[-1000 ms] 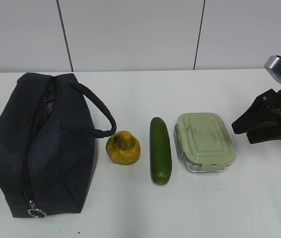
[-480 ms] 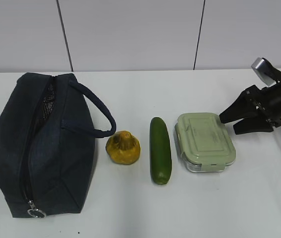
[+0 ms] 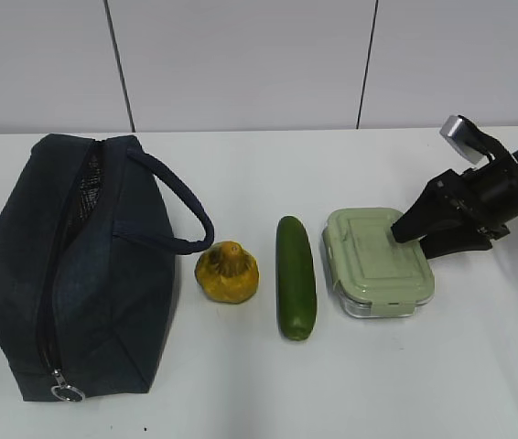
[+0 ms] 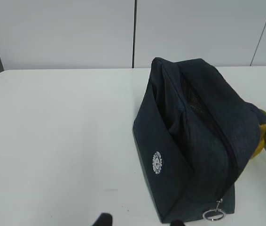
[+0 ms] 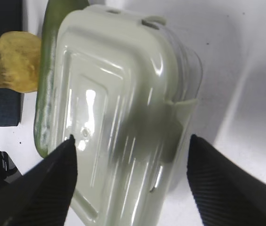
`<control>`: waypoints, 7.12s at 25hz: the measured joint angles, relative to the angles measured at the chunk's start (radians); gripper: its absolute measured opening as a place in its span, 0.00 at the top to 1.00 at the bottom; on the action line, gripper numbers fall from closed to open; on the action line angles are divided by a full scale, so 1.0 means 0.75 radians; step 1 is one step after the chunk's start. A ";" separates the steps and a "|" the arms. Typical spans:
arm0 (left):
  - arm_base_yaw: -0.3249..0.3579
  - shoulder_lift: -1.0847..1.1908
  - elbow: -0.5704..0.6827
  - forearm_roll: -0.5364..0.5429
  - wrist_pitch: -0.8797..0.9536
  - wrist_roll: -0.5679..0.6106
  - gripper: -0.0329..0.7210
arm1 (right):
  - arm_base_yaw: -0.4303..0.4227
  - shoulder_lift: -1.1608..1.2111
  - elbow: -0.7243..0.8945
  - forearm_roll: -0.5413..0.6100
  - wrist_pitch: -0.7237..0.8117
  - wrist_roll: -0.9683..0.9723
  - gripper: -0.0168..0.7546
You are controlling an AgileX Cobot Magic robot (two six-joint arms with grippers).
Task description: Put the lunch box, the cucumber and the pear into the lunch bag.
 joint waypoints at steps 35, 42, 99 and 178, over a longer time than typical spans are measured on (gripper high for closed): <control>0.000 0.000 0.000 -0.001 0.000 0.000 0.64 | 0.000 0.092 -0.003 0.056 0.045 0.001 0.49; 0.000 0.000 0.000 -0.001 0.000 0.000 0.64 | 0.000 0.092 -0.003 0.066 0.045 0.004 0.49; -0.002 1.626 -0.093 -1.403 -0.593 0.803 0.97 | 0.131 -0.276 -0.005 0.490 -0.020 0.018 0.51; -0.002 1.742 -0.102 -1.685 -0.468 1.123 0.98 | 0.917 0.104 -0.396 0.155 -0.524 0.397 0.51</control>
